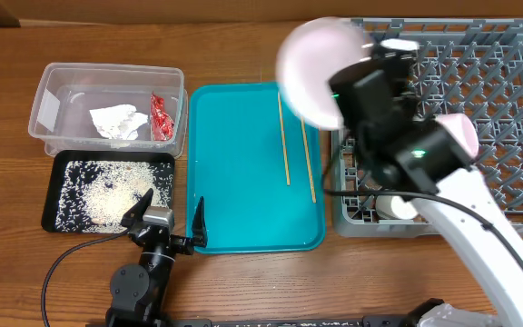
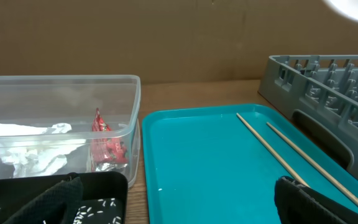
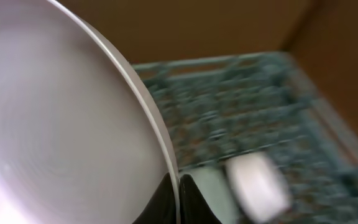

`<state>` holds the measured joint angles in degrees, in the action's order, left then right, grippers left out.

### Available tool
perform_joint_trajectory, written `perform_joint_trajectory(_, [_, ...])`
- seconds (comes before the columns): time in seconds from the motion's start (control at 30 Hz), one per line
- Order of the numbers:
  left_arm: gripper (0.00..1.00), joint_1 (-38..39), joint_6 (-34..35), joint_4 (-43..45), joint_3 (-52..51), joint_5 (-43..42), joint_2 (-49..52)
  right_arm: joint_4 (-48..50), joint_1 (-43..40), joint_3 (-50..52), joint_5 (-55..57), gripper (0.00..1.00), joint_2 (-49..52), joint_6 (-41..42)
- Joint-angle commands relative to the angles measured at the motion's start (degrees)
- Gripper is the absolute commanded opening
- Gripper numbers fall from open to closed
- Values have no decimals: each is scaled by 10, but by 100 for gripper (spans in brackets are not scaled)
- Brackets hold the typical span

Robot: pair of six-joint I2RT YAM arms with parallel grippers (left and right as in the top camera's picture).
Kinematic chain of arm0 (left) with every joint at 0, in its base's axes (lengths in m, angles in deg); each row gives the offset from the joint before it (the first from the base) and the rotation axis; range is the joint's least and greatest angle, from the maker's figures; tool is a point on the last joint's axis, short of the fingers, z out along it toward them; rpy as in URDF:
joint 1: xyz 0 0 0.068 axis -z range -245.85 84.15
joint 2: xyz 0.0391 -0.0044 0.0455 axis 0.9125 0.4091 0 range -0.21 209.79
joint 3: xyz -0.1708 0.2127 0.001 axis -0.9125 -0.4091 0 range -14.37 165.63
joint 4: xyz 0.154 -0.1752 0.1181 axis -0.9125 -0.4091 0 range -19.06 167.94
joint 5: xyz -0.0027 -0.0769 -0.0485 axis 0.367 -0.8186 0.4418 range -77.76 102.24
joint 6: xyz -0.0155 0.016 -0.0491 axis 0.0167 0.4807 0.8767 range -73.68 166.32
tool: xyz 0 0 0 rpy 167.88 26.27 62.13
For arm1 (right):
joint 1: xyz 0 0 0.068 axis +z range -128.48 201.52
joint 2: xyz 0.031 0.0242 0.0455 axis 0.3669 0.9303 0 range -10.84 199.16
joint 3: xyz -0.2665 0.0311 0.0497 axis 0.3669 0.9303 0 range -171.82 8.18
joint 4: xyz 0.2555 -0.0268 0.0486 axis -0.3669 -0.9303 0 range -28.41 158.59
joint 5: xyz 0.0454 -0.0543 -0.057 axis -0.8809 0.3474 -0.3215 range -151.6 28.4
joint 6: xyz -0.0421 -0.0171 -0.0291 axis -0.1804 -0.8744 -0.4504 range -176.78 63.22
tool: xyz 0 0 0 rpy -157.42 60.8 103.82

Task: Sort waste into correct bins and load items into the dishwasher
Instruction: 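Lift the white plate and stand it upright in the rack's rear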

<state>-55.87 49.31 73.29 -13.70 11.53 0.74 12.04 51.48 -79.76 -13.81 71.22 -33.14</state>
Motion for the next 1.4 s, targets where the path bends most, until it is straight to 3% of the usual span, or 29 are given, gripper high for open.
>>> perform_joint_trajectory(0.0, [100,-6,4,2,-4,-4,-7,3,-56,-3,166,4,2,-38])
perform_joint_trajectory(0.37, [100,-6,4,3,-4,-4,-7,87,-208,-2,174,4,94,-79])
perform_joint_trajectory(0.73, [100,-6,4,2,-4,-4,-7,263,-221,-2,231,4,246,-244])
perform_joint_trajectory(0.87, [100,-6,4,2,-4,-4,-7,264,-221,-2,231,5,278,-246])
perform_joint_trajectory(0.93, [100,-6,4,2,-4,-4,-7,264,-221,-2,228,28,283,-245])
perform_joint_trajectory(0.97, [100,-6,4,2,-4,-4,-7,264,-221,-2,216,52,283,-242])
perform_joint_trajectory(1.0, [100,-6,4,2,-4,-4,-7,264,-219,-3,194,68,279,-238])
perform_joint_trajectory(1.03, [100,-6,4,2,-4,-4,-7,262,-217,-3,177,72,273,-238])
perform_joint_trajectory(1.23, [100,-6,4,2,-4,-4,-7,223,-189,-9,77,73,183,-206])
perform_joint_trajectory(1.3, [100,-6,4,2,-4,-4,-7,177,-169,-18,-24,71,140,-196])
perform_joint_trajectory(1.37, [100,-6,4,2,-4,-4,-7,110,-128,-22,-199,59,85,-154])
